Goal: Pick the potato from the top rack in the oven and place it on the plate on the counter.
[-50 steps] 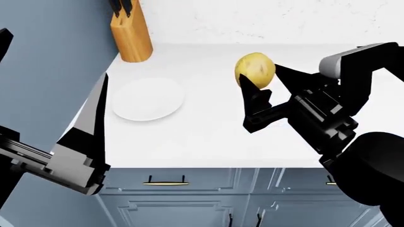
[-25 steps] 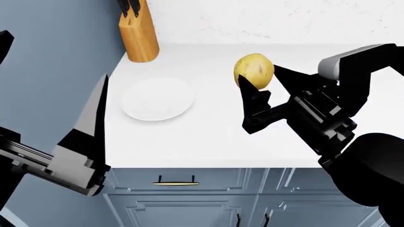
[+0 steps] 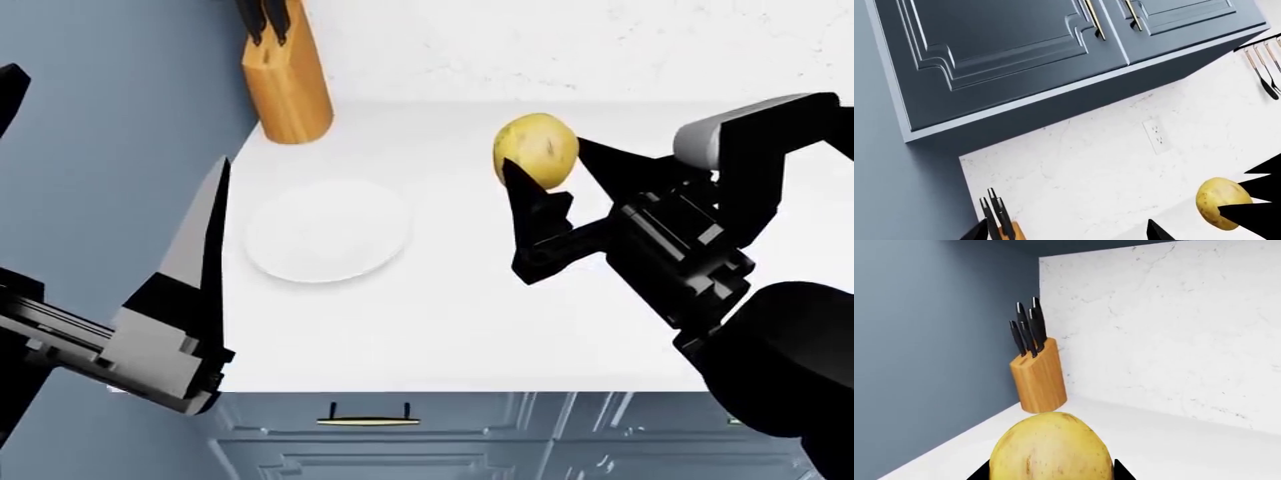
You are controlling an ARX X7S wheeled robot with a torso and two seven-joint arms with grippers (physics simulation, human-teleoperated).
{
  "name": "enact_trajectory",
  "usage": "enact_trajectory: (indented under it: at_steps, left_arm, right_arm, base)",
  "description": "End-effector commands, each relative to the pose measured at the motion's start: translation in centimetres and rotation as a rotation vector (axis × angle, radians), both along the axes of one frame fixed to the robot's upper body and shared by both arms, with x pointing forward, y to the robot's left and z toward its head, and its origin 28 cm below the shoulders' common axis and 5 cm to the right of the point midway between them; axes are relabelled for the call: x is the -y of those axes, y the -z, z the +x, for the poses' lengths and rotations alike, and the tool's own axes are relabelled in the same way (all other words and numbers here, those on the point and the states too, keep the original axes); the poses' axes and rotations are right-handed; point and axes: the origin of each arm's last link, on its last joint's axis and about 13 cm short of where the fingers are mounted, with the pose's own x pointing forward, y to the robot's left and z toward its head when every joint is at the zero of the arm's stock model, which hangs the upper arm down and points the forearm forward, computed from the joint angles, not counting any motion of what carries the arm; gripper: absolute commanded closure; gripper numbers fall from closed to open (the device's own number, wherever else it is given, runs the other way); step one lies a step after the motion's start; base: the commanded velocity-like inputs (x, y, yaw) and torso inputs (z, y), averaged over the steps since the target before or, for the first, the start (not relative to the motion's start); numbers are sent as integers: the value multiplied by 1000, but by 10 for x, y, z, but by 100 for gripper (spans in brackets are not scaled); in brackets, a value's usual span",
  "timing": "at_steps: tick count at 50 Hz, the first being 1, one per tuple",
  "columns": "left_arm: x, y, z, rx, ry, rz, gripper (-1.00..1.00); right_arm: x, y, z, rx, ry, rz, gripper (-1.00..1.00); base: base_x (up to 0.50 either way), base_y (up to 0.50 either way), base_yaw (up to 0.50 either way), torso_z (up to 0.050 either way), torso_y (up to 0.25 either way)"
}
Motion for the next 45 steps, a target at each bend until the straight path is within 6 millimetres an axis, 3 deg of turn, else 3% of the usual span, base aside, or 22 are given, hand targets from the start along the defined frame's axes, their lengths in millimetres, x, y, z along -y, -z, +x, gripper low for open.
enact_trajectory:
  at_steps: [1, 45]
  left_arm:
    - [0, 0, 0, -1, 0, -1, -100]
    - [0, 3, 0, 1, -2, 7, -100]
  right_arm:
    - [0, 1, 0, 11, 0, -15, 100]
    - [-1, 5, 0, -3, -14, -20, 100]
  base:
    - [109, 0, 0, 0, 0]
    - [16, 41, 0, 0, 0]
